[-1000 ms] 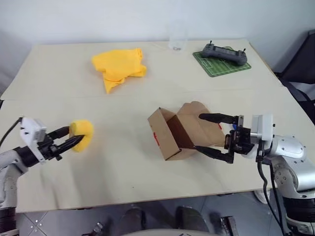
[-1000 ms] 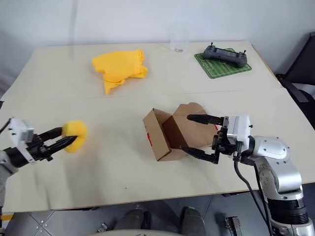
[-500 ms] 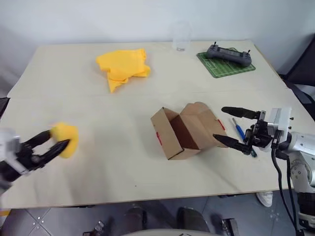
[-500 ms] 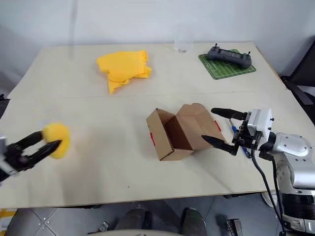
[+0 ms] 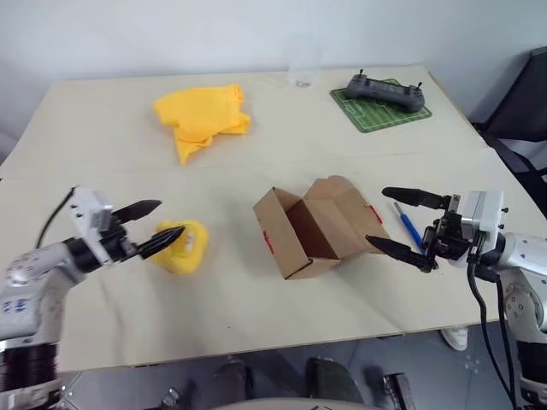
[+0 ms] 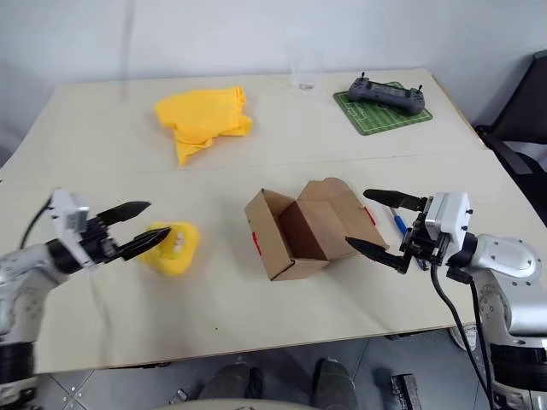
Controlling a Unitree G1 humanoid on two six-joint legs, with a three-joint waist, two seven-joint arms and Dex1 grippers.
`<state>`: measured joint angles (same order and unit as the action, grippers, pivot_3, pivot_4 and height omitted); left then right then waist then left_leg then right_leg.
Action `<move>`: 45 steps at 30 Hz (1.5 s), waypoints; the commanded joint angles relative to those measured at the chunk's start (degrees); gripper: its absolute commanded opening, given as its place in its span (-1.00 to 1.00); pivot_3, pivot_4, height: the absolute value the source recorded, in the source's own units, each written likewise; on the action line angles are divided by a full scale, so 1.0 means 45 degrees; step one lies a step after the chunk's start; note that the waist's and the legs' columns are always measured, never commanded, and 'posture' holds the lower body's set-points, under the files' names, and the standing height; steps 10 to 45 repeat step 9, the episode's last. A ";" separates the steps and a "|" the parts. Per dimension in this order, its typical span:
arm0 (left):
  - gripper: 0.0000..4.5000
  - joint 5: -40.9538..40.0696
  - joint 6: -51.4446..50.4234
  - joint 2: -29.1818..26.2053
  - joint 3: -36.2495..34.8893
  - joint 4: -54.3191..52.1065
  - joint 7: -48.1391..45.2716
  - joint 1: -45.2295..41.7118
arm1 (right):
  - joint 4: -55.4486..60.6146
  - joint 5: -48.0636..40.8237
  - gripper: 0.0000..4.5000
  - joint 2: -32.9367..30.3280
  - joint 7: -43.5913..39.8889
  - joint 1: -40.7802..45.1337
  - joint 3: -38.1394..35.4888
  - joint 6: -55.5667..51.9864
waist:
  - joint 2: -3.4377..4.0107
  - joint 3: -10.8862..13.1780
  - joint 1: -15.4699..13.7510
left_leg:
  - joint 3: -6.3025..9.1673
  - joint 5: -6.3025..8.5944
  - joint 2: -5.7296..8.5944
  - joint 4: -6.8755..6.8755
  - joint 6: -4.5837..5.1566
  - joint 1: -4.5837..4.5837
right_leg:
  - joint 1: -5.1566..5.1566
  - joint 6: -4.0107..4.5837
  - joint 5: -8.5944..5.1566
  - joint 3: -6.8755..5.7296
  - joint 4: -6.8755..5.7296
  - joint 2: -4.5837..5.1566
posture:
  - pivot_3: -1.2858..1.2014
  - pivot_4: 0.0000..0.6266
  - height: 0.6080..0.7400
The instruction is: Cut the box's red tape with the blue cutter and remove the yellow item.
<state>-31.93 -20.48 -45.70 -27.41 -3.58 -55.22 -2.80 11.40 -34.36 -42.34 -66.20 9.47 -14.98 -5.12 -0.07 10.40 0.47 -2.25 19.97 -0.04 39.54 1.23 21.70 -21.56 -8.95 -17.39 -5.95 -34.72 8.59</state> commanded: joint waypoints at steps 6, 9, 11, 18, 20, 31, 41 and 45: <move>0.98 0.0565 0.0959 0.0456 -0.3748 -0.1390 0.0410 0.4681 | 0.0210 -0.0073 1.00 -0.0128 -0.1252 -0.0475 0.0058 0.0667 | 0.0012 0.0009 -0.0116 | -0.0019 0.0003 -0.0035 -0.0041 0.0003 -0.0045 | 0.0033 0.0004 -0.0002 0.0005 0.0035 0.0016 | 0.03 -0.52 1.00; 0.98 0.0623 0.1330 0.1396 -0.3906 -0.2304 0.1084 0.5472 | -0.0421 0.0217 1.00 0.0140 -0.1083 0.0055 0.0197 0.1035 | 0.0006 0.0012 -0.0169 | -0.0006 0.0009 -0.0034 -0.0042 0.0005 -0.0048 | 0.0050 0.0004 -0.0002 0.0003 0.0055 0.0023 | 0.03 -0.52 1.00; 0.98 0.0623 0.1330 0.1396 -0.3906 -0.2304 0.1084 0.5472 | -0.0421 0.0217 1.00 0.0140 -0.1083 0.0055 0.0197 0.1035 | 0.0006 0.0012 -0.0169 | -0.0006 0.0009 -0.0034 -0.0042 0.0005 -0.0048 | 0.0050 0.0004 -0.0002 0.0003 0.0055 0.0023 | 0.03 -0.52 1.00; 0.98 0.0623 0.1330 0.1396 -0.3906 -0.2304 0.1084 0.5472 | -0.0421 0.0217 1.00 0.0140 -0.1083 0.0055 0.0197 0.1035 | 0.0006 0.0012 -0.0169 | -0.0006 0.0009 -0.0034 -0.0042 0.0005 -0.0048 | 0.0050 0.0004 -0.0002 0.0003 0.0055 0.0023 | 0.03 -0.52 1.00; 0.98 0.0623 0.1330 0.1396 -0.3906 -0.2304 0.1084 0.5472 | -0.0421 0.0217 1.00 0.0140 -0.1083 0.0055 0.0197 0.1035 | 0.0006 0.0012 -0.0169 | -0.0006 0.0009 -0.0034 -0.0042 0.0005 -0.0048 | 0.0050 0.0004 -0.0002 0.0003 0.0055 0.0023 | 0.03 -0.52 1.00; 0.98 0.0623 0.1330 0.1396 -0.3906 -0.2304 0.1084 0.5472 | -0.0421 0.0217 1.00 0.0140 -0.1083 0.0055 0.0197 0.1035 | 0.0006 0.0012 -0.0169 | -0.0006 0.0009 -0.0034 -0.0042 0.0005 -0.0048 | 0.0050 0.0004 -0.0002 0.0003 0.0055 0.0023 | 0.03 -0.52 1.00; 0.98 0.0623 0.1330 0.1396 -0.3906 -0.2304 0.1084 0.5472 | -0.0421 0.0217 1.00 0.0140 -0.1083 0.0055 0.0197 0.1035 | 0.0006 0.0012 -0.0169 | -0.0006 0.0009 -0.0034 -0.0042 0.0005 -0.0048 | 0.0050 0.0004 -0.0002 0.0003 0.0055 0.0023 | 0.03 -0.52 1.00; 0.98 0.0623 0.1330 0.1396 -0.3906 -0.2304 0.1084 0.5472 | -0.0421 0.0217 1.00 0.0140 -0.1083 0.0055 0.0197 0.1035 | 0.0006 0.0012 -0.0169 | -0.0006 0.0009 -0.0034 -0.0042 0.0005 -0.0048 | 0.0050 0.0004 -0.0002 0.0003 0.0055 0.0023 | 0.03 -0.52 1.00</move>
